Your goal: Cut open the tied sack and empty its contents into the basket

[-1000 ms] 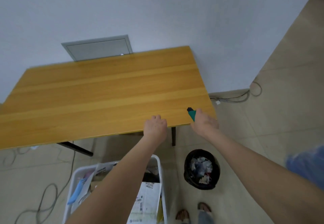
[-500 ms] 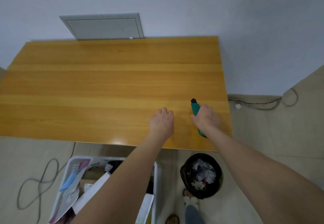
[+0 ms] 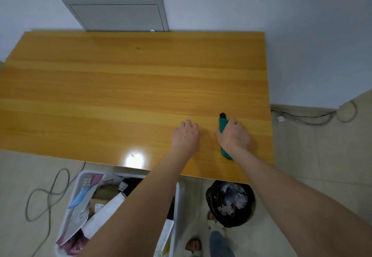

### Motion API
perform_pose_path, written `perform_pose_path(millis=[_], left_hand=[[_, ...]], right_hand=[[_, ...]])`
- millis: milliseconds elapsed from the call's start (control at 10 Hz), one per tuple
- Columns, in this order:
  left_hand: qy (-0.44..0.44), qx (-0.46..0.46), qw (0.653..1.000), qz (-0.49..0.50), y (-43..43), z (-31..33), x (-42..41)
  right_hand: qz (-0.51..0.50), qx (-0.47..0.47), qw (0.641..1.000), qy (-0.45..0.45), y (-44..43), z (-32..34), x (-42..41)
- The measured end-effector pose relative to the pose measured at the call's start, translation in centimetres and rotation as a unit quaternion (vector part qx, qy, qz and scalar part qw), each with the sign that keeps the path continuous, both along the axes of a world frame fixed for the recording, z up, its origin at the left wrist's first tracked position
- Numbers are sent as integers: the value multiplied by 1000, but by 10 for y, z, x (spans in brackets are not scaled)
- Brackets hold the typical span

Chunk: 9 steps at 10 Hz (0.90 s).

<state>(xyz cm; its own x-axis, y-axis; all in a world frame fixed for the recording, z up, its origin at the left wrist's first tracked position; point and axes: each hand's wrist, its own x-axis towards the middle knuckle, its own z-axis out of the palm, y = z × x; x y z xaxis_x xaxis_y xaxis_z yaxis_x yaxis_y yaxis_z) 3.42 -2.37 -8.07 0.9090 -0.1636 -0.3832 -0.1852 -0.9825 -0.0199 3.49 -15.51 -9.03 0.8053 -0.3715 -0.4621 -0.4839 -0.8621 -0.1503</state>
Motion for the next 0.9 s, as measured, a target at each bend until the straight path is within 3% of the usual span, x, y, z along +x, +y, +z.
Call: perform_pose_path(millis=[300, 900], left_hand=[[-3, 9, 1000, -2, -3, 3, 1], [-59, -4, 998, -30, 14, 45, -24]], right_hand=[[15, 32, 999, -1, 2, 1, -5], [89, -39, 992, -79, 13, 54, -28]])
